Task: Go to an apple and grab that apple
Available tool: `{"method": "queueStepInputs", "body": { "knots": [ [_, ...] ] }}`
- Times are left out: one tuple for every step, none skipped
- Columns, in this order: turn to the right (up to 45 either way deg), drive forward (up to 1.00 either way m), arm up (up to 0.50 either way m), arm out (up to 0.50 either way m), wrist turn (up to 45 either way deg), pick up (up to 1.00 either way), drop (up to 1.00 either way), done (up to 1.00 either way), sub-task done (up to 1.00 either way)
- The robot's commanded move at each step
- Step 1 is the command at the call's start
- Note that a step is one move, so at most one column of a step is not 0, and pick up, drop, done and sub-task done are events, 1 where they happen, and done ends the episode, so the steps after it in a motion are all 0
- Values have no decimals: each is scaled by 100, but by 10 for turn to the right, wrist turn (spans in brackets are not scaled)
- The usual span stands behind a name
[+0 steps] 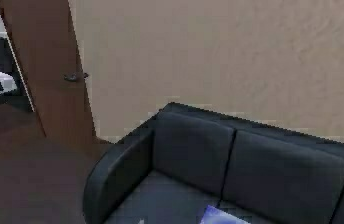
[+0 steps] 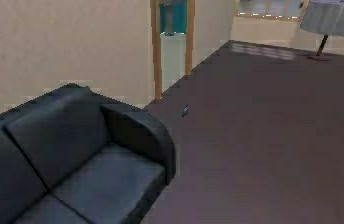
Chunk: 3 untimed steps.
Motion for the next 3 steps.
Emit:
{"method": "queueStepInputs", "body": {
  "knots": [
    [-450, 0, 0, 0, 0, 0, 0, 0, 0],
    [-450, 0, 0, 0, 0, 0, 0, 0, 0],
    [-450, 0, 0, 0, 0, 0, 0, 0, 0]
  ]
}}
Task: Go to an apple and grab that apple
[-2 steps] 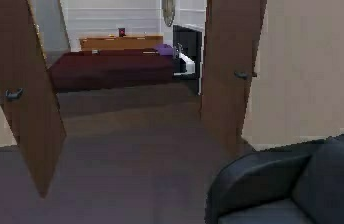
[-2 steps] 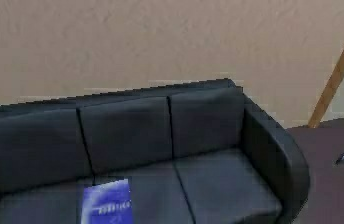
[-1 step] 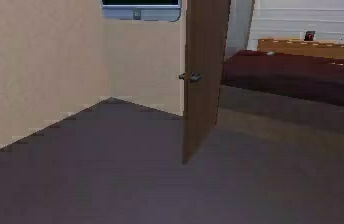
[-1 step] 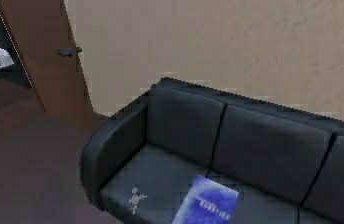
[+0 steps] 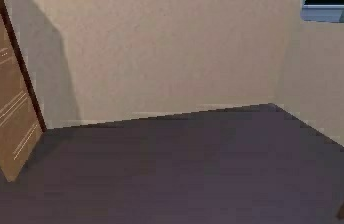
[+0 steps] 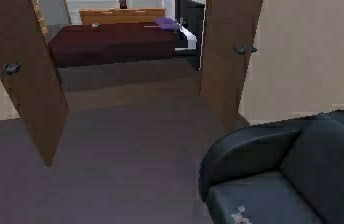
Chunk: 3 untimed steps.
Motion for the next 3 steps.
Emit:
{"method": "queueStepInputs", "body": {
  "knots": [
    [-120, 0, 0, 0, 0, 0, 0, 0, 0],
    [0, 5, 0, 0, 0, 0, 0, 0, 0],
    [-450, 0, 0, 0, 0, 0, 0, 0, 0]
  ]
}}
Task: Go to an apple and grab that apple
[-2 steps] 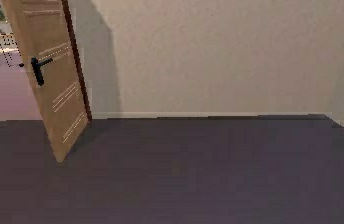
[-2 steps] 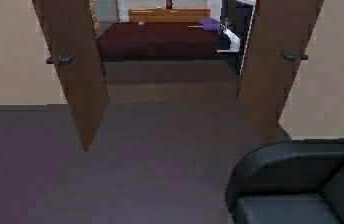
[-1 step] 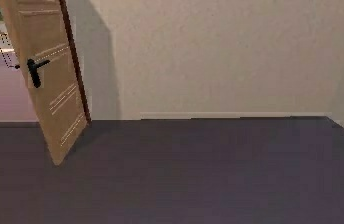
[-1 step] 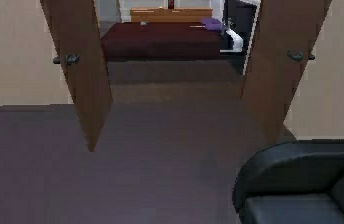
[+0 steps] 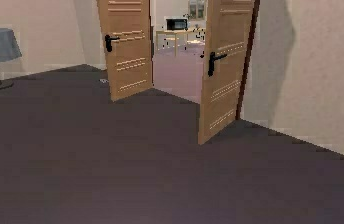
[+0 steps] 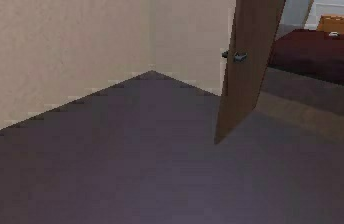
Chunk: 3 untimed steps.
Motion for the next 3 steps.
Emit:
{"method": "queueStepInputs", "body": {
  "knots": [
    [-60, 0, 0, 0, 0, 0, 0, 0, 0],
    [0, 100, 0, 0, 0, 0, 0, 0, 0],
    [-30, 0, 0, 0, 0, 0, 0, 0, 0]
  ]
}}
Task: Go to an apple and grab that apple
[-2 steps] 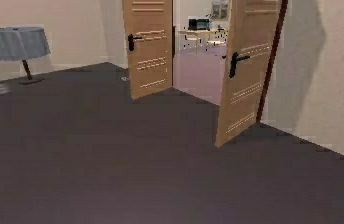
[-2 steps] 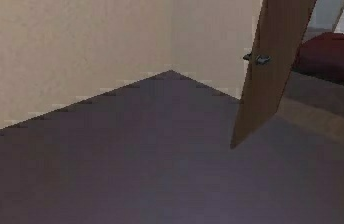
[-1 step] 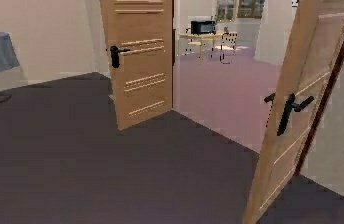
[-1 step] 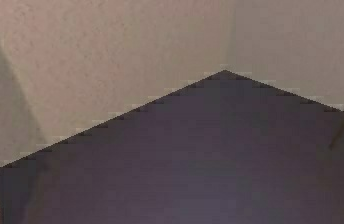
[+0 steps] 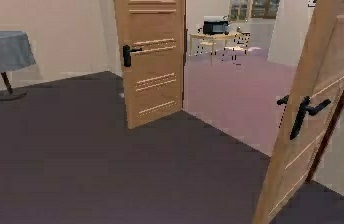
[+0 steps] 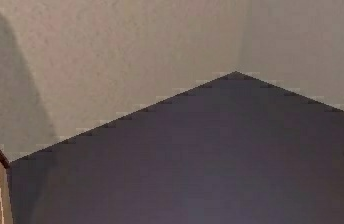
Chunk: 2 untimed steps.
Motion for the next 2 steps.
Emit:
{"method": "queueStepInputs", "body": {
  "knots": [
    [0, 80, 0, 0, 0, 0, 0, 0, 0],
    [-420, 0, 0, 0, 0, 0, 0, 0, 0]
  ]
}}
